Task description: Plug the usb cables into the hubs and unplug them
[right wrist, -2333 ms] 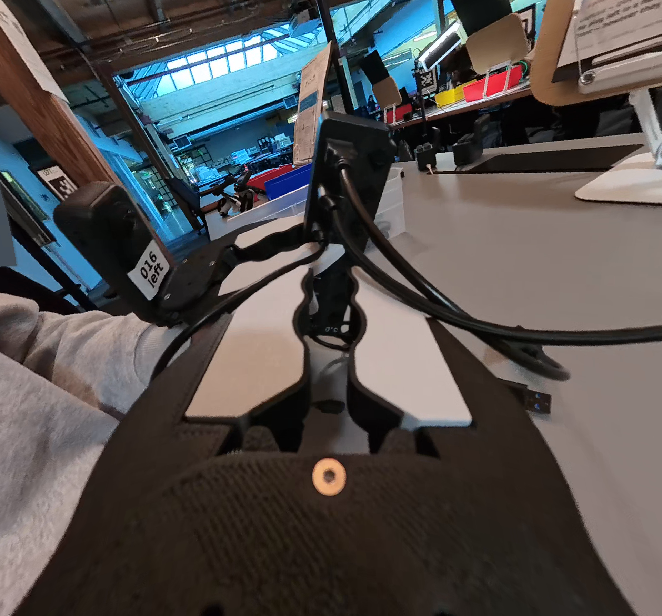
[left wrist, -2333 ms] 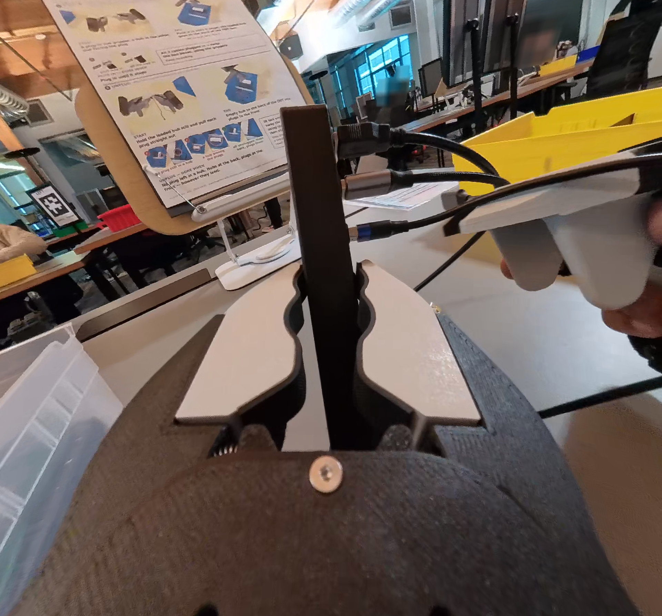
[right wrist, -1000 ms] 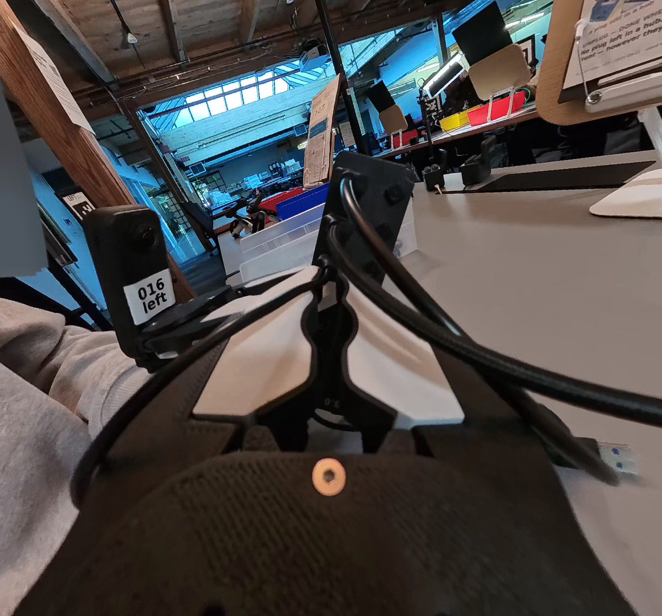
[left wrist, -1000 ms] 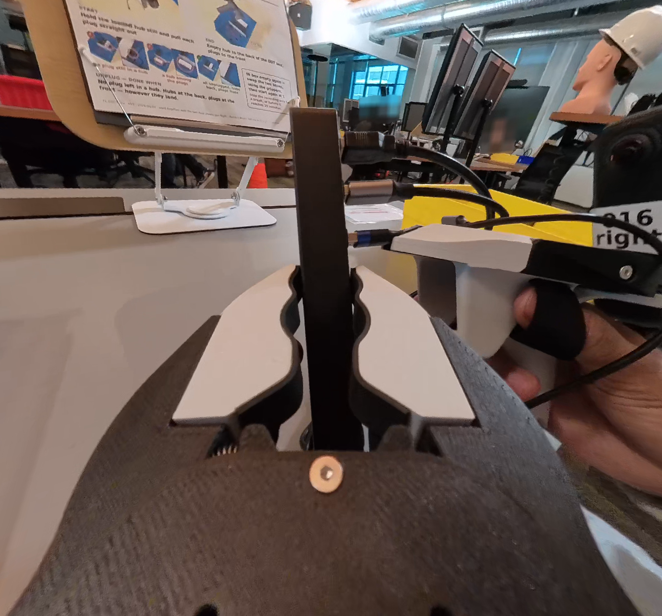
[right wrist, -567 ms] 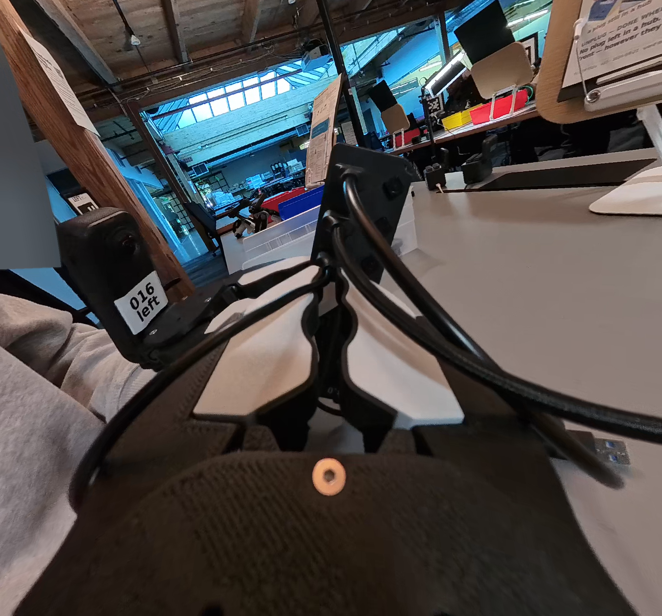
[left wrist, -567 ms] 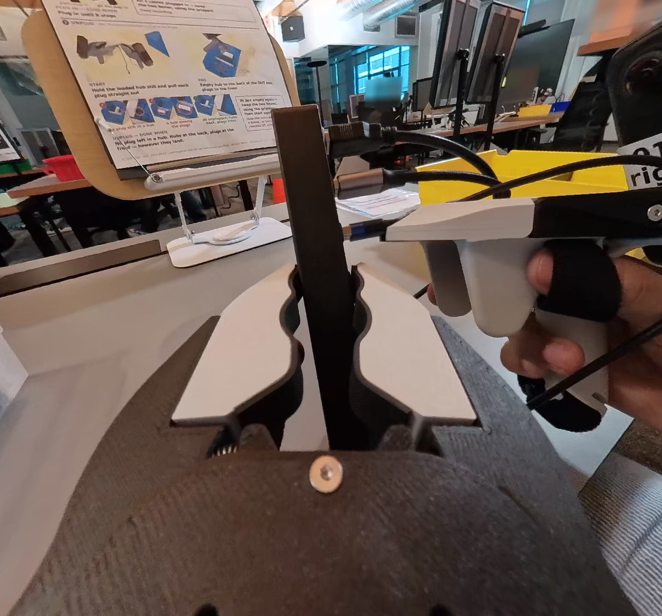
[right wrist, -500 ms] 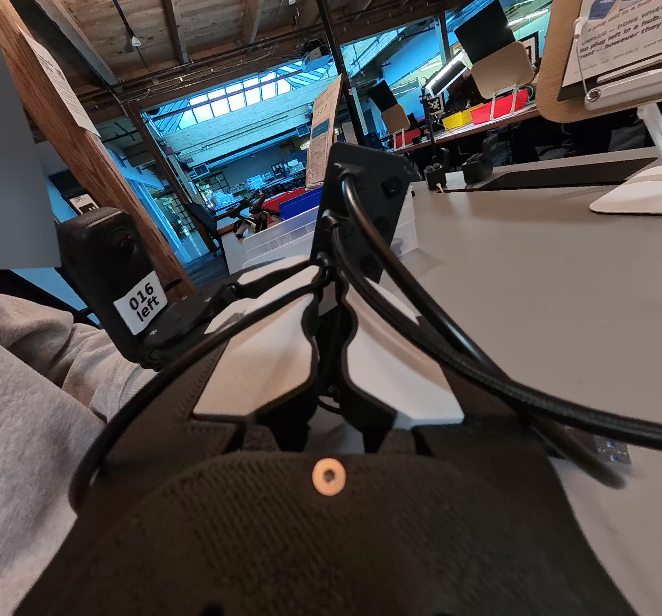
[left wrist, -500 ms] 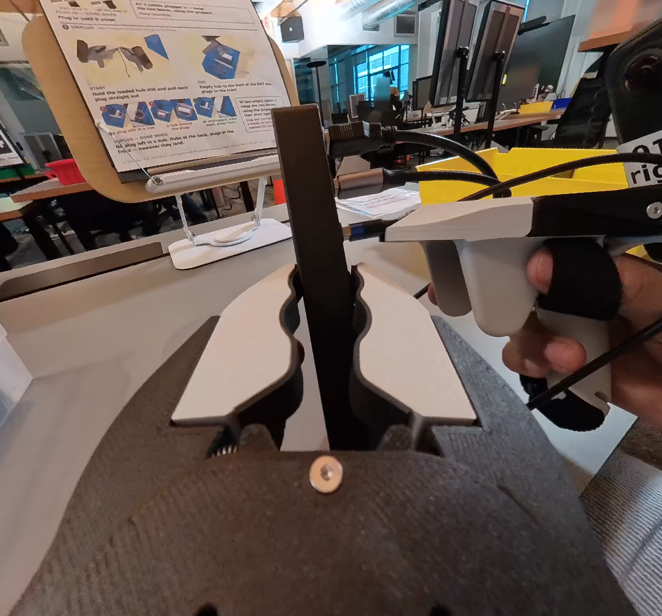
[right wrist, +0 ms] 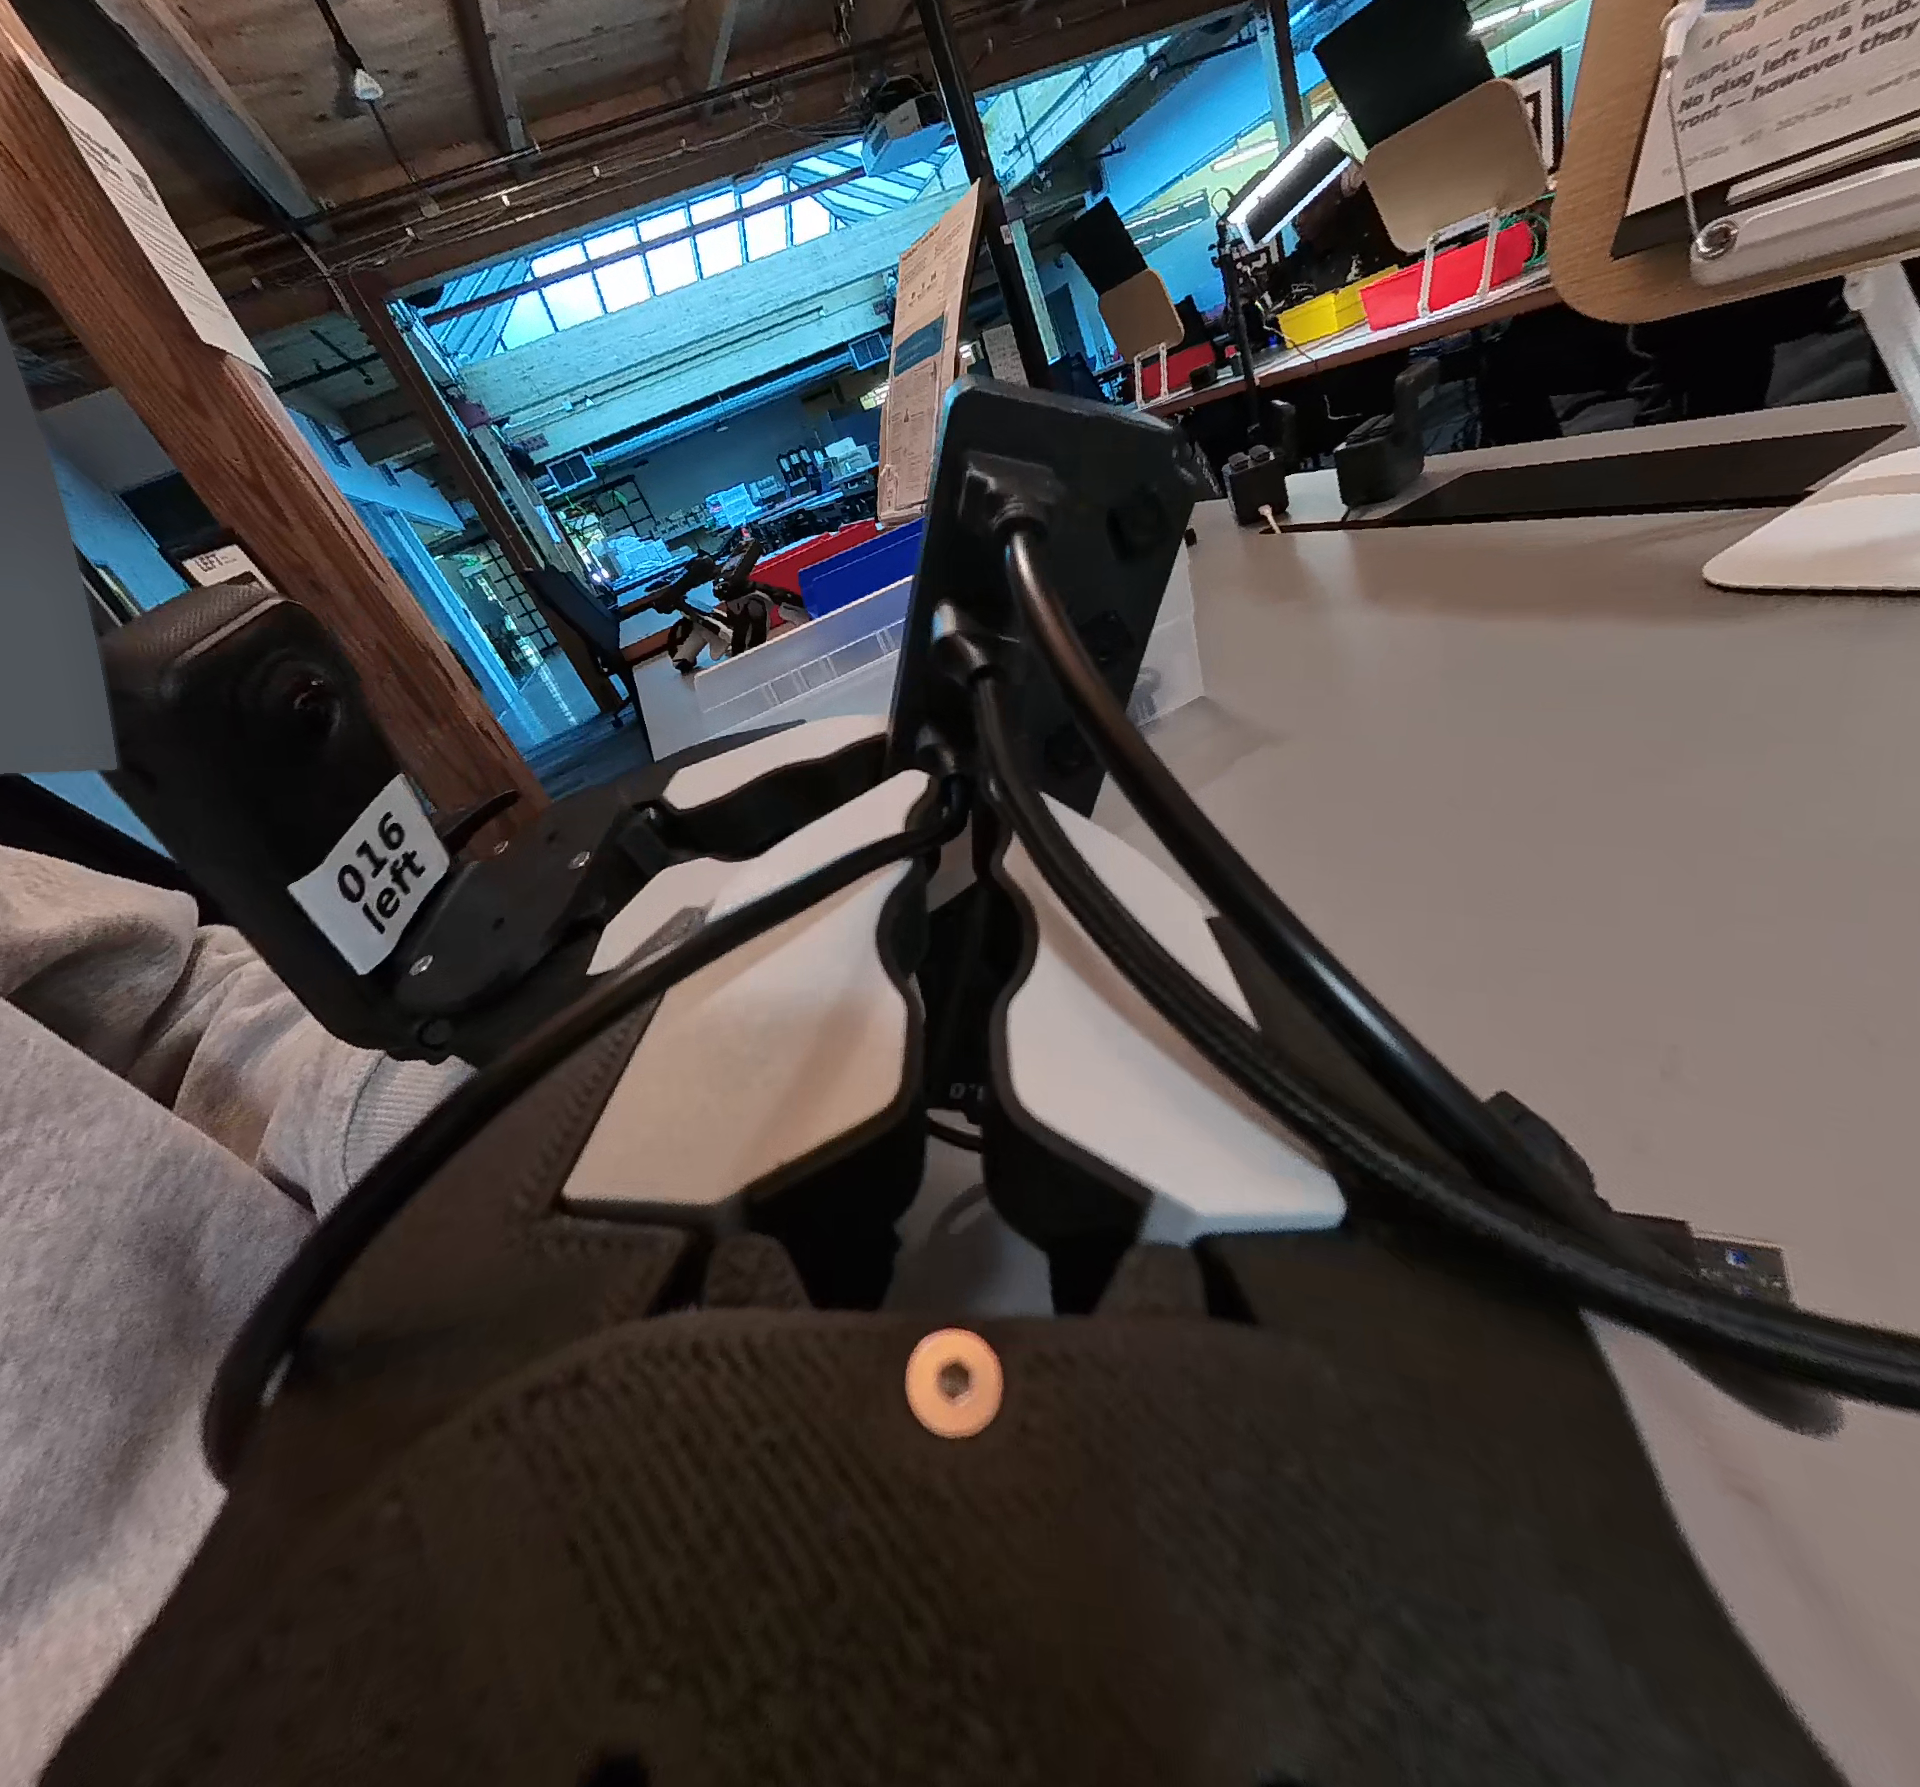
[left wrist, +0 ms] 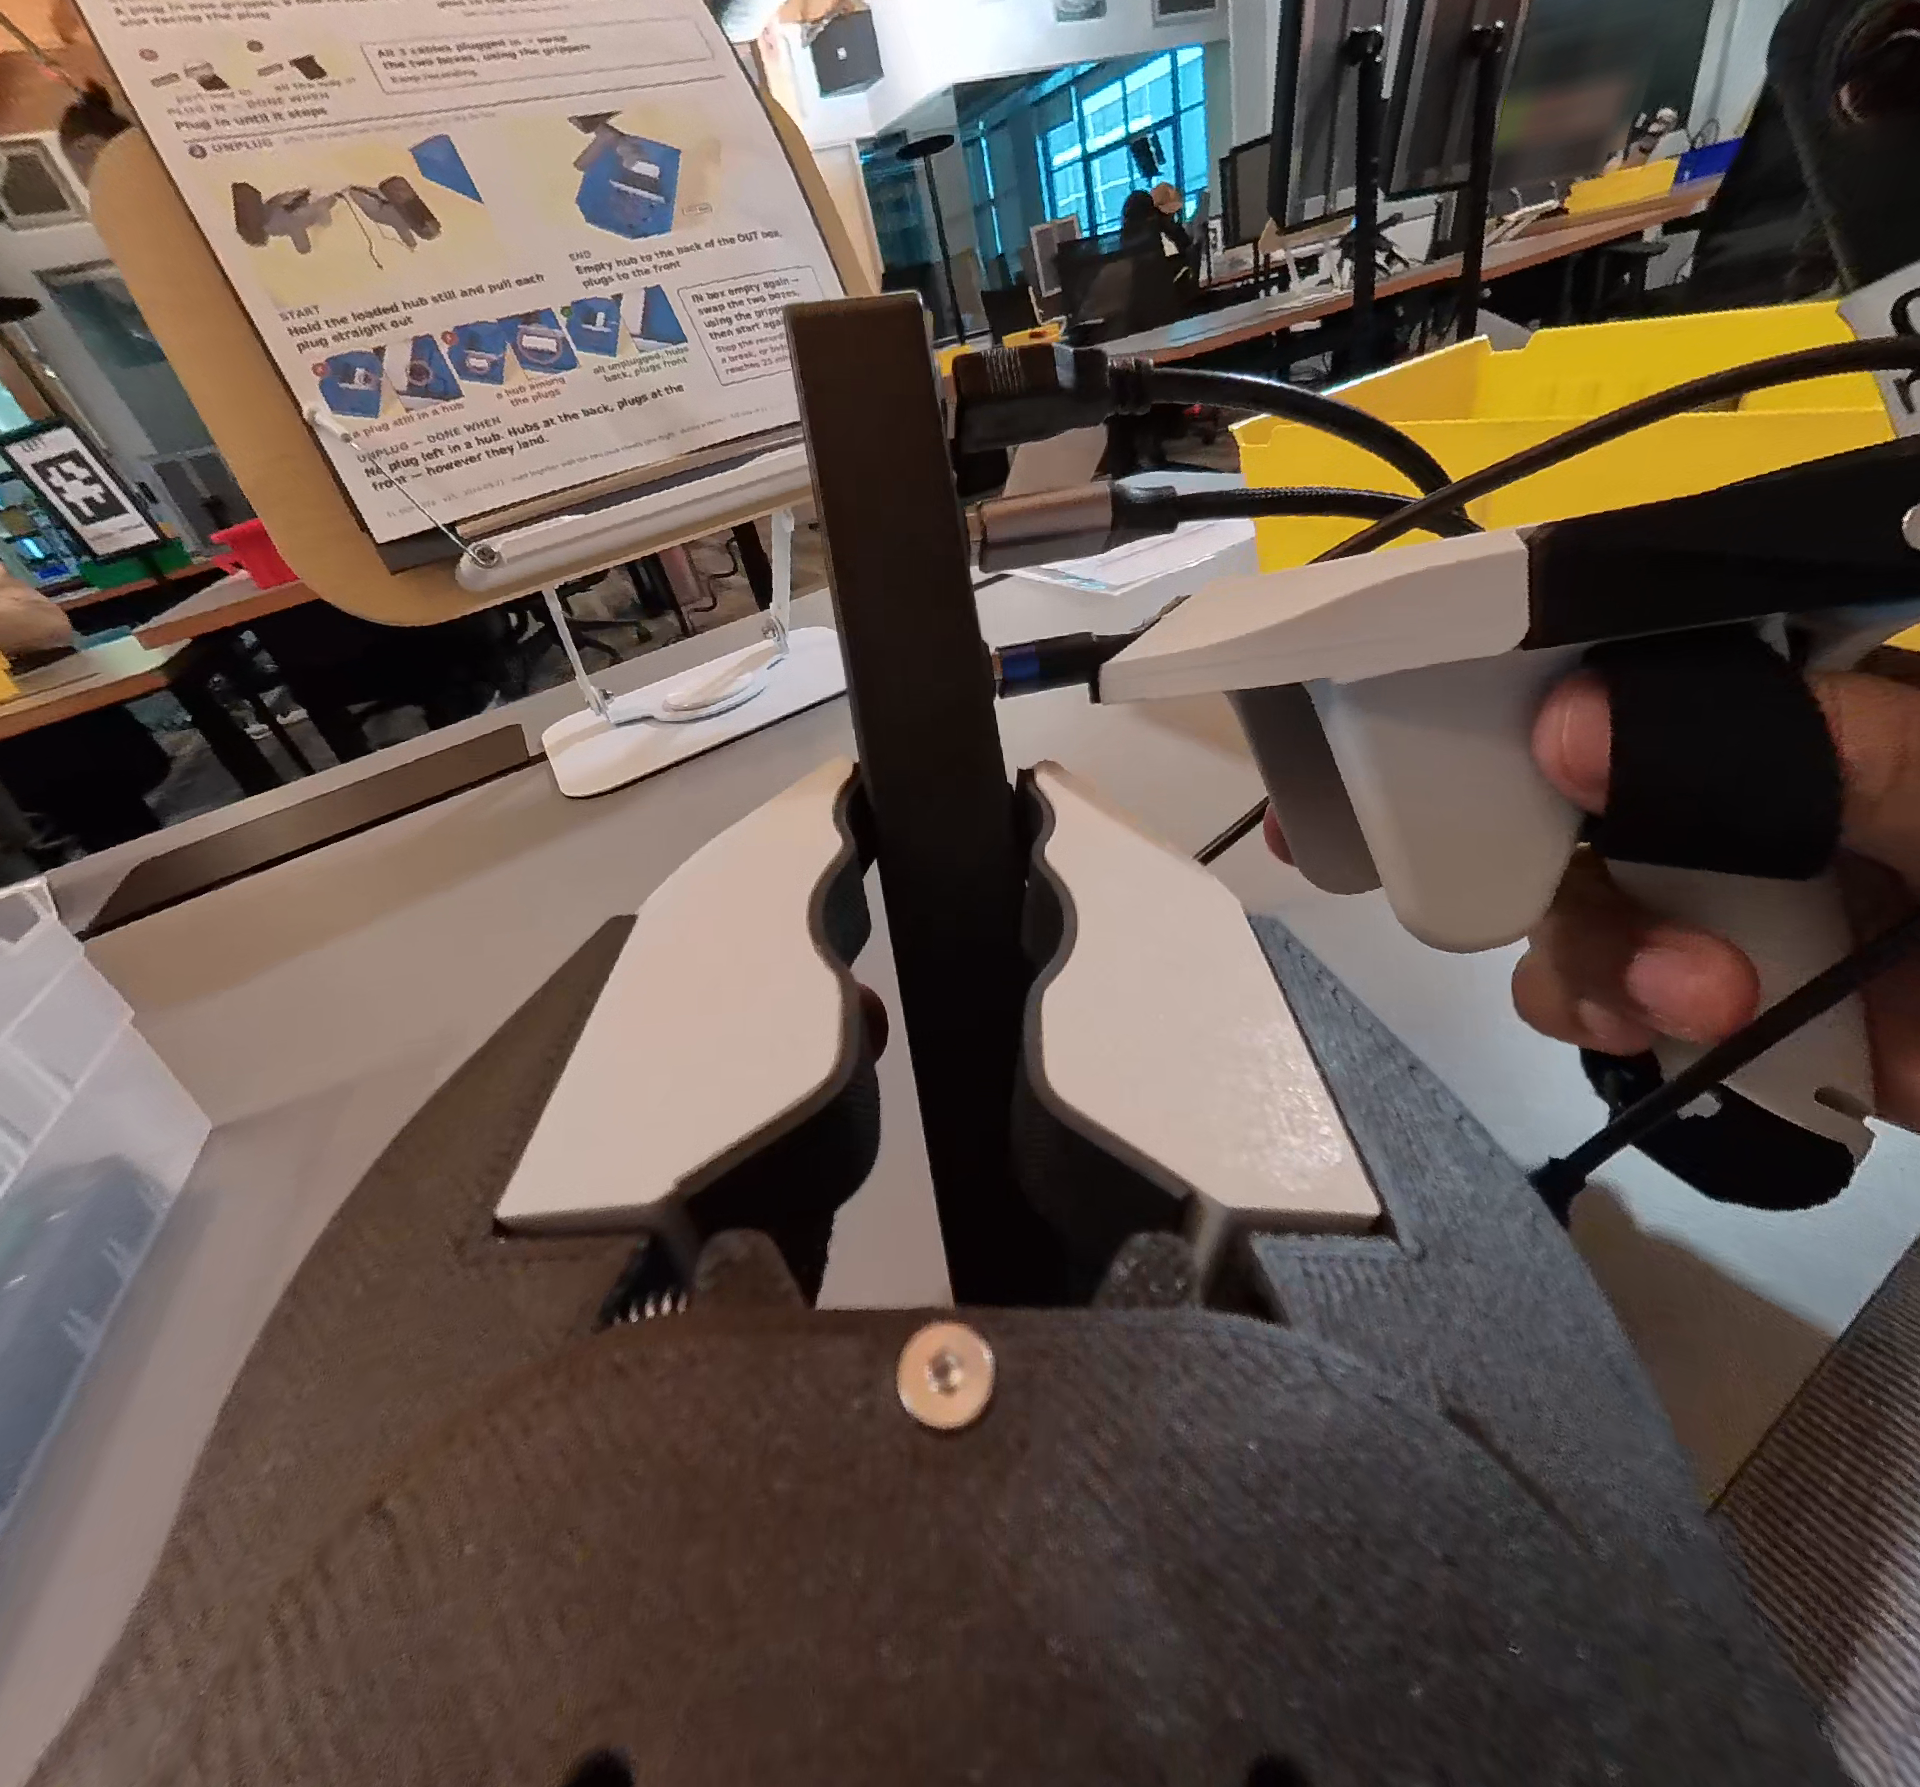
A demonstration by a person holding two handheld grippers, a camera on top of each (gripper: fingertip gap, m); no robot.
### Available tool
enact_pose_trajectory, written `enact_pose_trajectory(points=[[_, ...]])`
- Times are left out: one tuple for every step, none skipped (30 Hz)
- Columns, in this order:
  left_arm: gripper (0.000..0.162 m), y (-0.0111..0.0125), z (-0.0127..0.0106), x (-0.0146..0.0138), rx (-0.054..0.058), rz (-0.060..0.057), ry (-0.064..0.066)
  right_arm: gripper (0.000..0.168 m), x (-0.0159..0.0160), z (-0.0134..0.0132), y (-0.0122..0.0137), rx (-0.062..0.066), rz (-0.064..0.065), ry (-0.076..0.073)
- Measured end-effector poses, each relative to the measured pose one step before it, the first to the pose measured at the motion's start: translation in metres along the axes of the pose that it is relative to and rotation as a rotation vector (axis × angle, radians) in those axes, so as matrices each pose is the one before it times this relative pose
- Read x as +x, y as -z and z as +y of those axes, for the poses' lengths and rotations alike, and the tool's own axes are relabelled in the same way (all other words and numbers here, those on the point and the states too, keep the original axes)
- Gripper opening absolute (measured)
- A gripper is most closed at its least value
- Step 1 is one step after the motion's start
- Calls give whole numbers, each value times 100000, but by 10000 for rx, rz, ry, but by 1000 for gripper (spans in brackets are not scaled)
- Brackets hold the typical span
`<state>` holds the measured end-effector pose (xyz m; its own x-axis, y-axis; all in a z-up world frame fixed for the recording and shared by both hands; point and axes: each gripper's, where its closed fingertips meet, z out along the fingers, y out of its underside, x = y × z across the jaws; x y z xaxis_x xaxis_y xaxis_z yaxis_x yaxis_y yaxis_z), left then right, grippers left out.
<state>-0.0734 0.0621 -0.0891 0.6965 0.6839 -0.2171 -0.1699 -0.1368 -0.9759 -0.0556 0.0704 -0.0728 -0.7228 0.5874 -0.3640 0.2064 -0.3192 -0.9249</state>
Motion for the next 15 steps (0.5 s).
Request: enact_pose_trajectory(points=[[27, -9, -40, 5, 11, -13, -64, 6, -22, -13, 14, -20, -7, 36], [27, -17, 38, -5, -36, -7, 10, 6, 13, 16, 5, -24, 26, 32], [27, -24, 44, 11, -36, -7, 0, 6, 19, 27, 2, -14, 30, 0], [27, -10, 5, 5, -17, -15, -71, 6, 3, 26, 17, 0, 6, -20], [27, -1, -55, -30, 10, -52, -128, 6, -15, 2, 15, 4, -14, -42], [27, 6, -24, 14, -9, -8, 6, 6, -18, -8, 12, -1, -22, -53], [27, -5, 18, 9, -13, -3, 17, 6, -10, 10, 9, -12, -11, -12], [27, -12, 39, 14, -22, 10, 59, 6, 3, 28, -3, -20, 15, 17], [27, -34, 72, 21, -41, 27, 84, 6, 29, 37, 3, -30, 38, 35], [27, -18, 8, -10, -5, 2, -8, 6, 25, 21, -8, -23, 19, 35], [27, -40, -11, -31, 7, 24, -36, 6, 16, -7, -11, -5, -4, 15], [27, -70, 0, -57, -11, 36, -111, 6, 53, -19, -20, 5, -5, -8], [27, -112, 42, -69, -11, 50, -145, 6, 104, 6, -40, -3, 16, -6], [27, -125, 127, -82, -19, 101, -89, 6, 149, 50, -48, -35, 48, 38], [27, -136, 126, -91, 3, 158, -68, 6, 165, 72, -84, -55, 33, 96]])
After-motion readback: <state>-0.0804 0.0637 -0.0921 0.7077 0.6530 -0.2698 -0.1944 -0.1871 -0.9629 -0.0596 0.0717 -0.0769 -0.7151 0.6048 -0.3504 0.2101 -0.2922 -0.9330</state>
